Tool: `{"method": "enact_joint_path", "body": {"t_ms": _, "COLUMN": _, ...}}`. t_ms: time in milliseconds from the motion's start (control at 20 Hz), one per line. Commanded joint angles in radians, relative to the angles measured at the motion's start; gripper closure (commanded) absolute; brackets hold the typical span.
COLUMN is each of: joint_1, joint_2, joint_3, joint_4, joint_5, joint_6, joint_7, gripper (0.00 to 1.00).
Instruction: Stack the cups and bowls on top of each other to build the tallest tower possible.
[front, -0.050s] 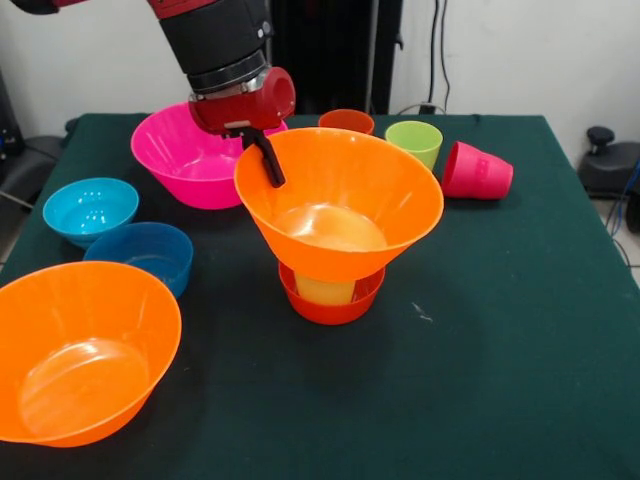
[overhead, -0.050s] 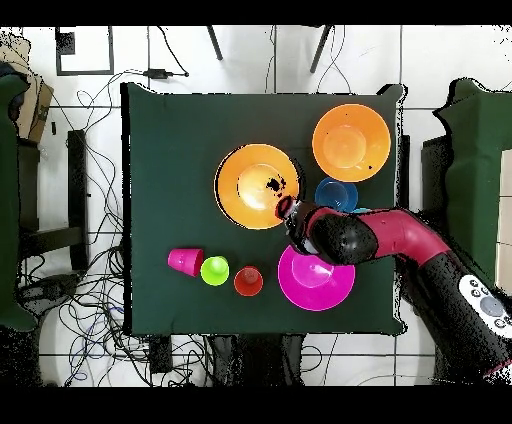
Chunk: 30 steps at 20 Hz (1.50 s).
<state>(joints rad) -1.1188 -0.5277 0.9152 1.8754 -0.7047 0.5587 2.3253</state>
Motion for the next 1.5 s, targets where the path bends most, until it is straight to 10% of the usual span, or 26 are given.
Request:
{"method": "enact_joint_path", "body": {"t_ms": 50, "joint_1": 0.048, "joint_2": -0.014, "joint_3": -0.062, "joint_4": 0.052, "joint_5": -0.091, "joint_6": -0.058, "joint_7": -0.101, "gripper": 1.00}}
{"method": "enact_joint_path", "body": {"t_ms": 1300, "joint_1": 0.059, "joint_2": -0.002, "joint_3": -0.049, "joint_4": 0.027, "joint_5": -0.091, "joint_6": -0.071, "joint_7": -0.099, "gripper": 1.00}}
{"method": "enact_joint_path", "body": {"t_ms": 1350, "joint_1": 0.057, "joint_2": 0.000, "joint_3": -0.046, "joint_4": 0.027, "joint_5": -0.088, "joint_6": -0.069, "joint_7": -0.101, "gripper": 0.00}}
{"method": "enact_joint_path", "body": {"t_ms": 1500, "joint_1": 0.059, "joint_2": -0.002, "joint_3": -0.048, "joint_4": 0.027, "joint_5": -0.086, "joint_6": -0.066, "joint_7": -0.097, "gripper": 0.00}}
